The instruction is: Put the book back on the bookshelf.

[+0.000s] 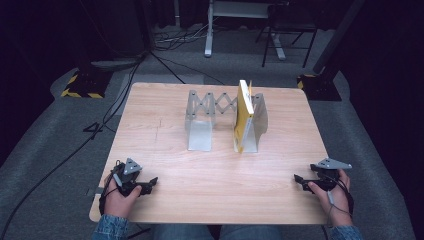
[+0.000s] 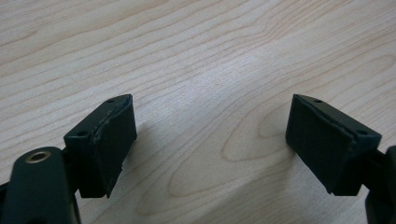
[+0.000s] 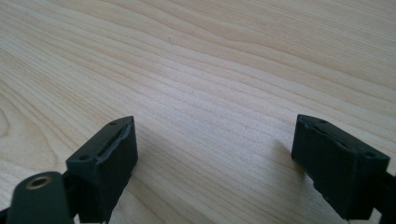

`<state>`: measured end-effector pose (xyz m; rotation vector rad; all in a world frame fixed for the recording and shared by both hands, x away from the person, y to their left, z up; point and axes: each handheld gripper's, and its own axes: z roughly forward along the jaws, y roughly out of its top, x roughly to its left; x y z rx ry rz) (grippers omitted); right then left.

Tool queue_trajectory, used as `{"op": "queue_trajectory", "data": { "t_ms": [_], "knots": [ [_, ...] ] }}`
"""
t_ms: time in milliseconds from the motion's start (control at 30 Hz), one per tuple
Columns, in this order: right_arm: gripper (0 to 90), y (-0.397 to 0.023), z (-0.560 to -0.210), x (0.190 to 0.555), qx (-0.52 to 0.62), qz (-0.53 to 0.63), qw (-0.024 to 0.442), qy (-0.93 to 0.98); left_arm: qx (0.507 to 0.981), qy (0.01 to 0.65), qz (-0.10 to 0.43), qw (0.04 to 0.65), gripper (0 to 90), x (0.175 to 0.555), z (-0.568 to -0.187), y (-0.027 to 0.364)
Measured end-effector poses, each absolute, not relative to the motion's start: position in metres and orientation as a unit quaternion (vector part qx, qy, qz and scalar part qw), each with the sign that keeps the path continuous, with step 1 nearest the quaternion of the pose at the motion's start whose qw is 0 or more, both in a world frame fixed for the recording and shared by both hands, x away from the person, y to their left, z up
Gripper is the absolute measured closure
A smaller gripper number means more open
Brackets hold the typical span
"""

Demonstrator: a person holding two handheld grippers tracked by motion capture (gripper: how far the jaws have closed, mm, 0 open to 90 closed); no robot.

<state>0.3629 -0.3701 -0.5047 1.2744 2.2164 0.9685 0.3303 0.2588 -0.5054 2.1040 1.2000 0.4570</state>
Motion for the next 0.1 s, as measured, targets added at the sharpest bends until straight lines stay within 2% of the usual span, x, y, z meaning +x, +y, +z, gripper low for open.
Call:
{"op": "queue_trajectory", "data": {
  "t_ms": [100],
  "knots": [
    [14.6,-0.37,-0.5048,0.3629,0.456,0.347,0.203,0.794,0.805,0.46,0.174,0.332,16.7,0.3302,-0.5054,0.2587]
  ]
}}
